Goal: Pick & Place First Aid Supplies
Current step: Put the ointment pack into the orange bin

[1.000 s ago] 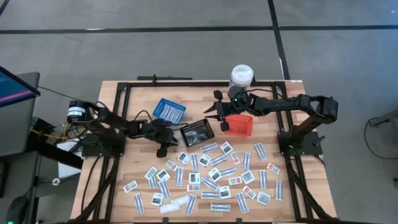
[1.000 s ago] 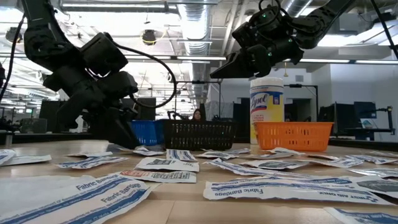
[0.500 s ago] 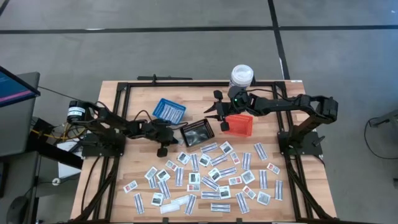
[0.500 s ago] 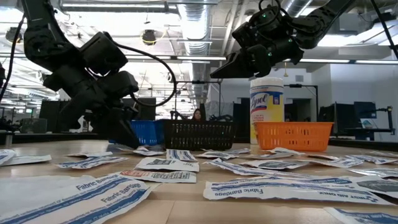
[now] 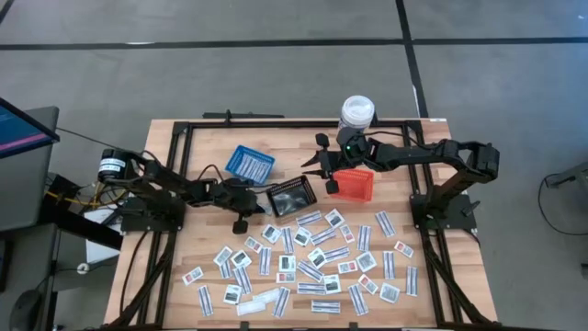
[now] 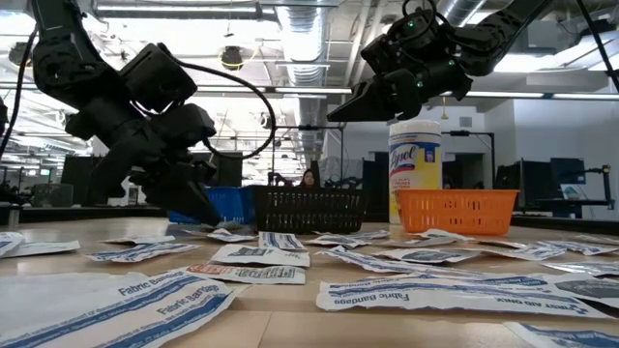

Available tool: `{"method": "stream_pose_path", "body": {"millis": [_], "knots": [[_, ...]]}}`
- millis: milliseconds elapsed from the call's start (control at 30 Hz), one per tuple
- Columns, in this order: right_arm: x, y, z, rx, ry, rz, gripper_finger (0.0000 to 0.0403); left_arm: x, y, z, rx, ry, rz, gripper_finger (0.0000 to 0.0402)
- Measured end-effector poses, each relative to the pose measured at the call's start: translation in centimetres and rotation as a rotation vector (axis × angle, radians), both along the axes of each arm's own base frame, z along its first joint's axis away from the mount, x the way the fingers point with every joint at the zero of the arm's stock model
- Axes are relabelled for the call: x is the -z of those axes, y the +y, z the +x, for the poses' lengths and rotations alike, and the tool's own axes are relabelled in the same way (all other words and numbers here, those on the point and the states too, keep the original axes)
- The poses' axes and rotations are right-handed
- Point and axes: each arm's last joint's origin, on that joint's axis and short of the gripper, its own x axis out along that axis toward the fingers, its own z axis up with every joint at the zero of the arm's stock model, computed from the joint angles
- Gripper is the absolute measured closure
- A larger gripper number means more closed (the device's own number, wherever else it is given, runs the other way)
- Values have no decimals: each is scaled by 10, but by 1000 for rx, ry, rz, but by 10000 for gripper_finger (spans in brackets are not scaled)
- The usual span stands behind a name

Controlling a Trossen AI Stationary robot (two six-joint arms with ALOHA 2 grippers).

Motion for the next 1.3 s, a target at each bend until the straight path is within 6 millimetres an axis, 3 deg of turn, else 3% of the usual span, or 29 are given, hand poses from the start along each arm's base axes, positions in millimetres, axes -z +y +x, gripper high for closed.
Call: {"method": "stream_pose_path", "body": {"millis": [133,433,667,867,1133,1300], "knots": [[0,0,0,0,-4,-1,316,-14,0,-1,-2,-75,0,397],[-7,4,4,-16,-74,-23,316,-66,-3,-18,5,-340,-4,396],[-10,25,16,-88,-165,-49,316,-90,-2,-27,-37,-520,74,395],[11,39,41,-143,-211,-57,316,-98,-1,-25,-44,-615,94,395],[16,39,78,-123,-173,-1,316,-93,0,-22,-86,-587,79,395],[19,36,85,-110,-118,6,316,-89,0,-19,-98,-566,82,395]]}}
